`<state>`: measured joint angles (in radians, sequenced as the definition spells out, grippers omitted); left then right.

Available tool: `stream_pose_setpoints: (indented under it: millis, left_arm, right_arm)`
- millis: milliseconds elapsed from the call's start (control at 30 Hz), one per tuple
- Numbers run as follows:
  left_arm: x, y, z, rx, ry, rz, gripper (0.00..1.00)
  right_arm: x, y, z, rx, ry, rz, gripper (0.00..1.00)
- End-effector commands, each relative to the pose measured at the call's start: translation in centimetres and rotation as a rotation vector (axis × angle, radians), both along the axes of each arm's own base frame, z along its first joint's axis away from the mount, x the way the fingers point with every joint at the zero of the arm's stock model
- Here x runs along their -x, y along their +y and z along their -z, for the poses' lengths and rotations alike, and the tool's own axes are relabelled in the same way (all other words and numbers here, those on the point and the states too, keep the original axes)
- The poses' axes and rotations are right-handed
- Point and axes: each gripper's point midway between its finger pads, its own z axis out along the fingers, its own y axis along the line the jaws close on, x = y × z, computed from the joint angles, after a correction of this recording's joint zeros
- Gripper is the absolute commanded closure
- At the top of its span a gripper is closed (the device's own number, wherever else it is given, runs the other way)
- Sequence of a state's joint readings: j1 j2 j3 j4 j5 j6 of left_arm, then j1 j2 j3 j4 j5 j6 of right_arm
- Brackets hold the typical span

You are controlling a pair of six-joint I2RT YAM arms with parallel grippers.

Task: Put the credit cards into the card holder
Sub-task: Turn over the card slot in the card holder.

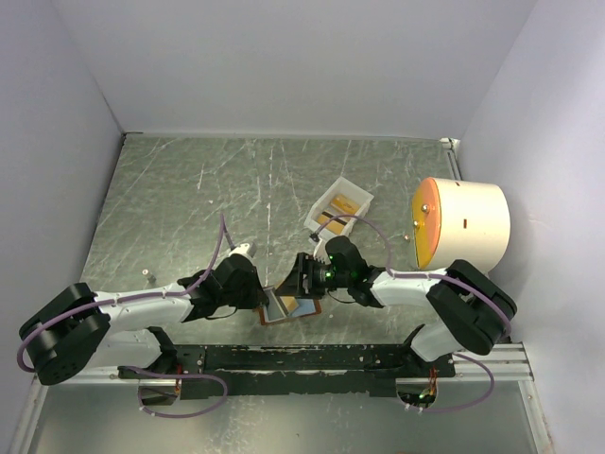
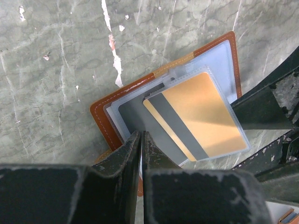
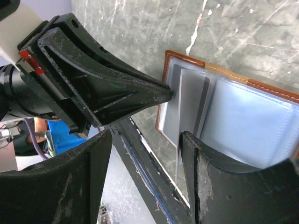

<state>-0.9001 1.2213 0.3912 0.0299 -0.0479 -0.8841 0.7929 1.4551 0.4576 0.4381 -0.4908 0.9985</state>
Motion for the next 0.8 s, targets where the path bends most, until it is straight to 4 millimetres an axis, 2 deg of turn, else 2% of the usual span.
stream_pose_setpoints:
  millis: [0, 167, 400, 767]
  left_arm:
    - [0.2, -0.3, -0.2, 0.025, 0.001, 0.003, 0.83]
    - [0.1, -0.5, -0.5, 0.043, 0.003, -0.004, 0.83]
    - [0.3, -1.3, -1.1, 0.108, -0.003, 0.004, 0.82]
    - [0.1, -0.6, -1.8, 0.129, -0.019, -0.046, 0.80]
  right_arm:
    - [-0.2, 0.7, -1.4, -0.047, -0.021, -0.030, 0.40]
    - [0.5, 1.4, -2.3, -0.091, -0.021, -0.071, 0.41]
    - [1.1, 2.0, -2.4, -0.115, -0.011, -0.102, 0.41]
    - [1.2, 2.9, -2.3, -0.140, 0.004, -0.121, 0.41]
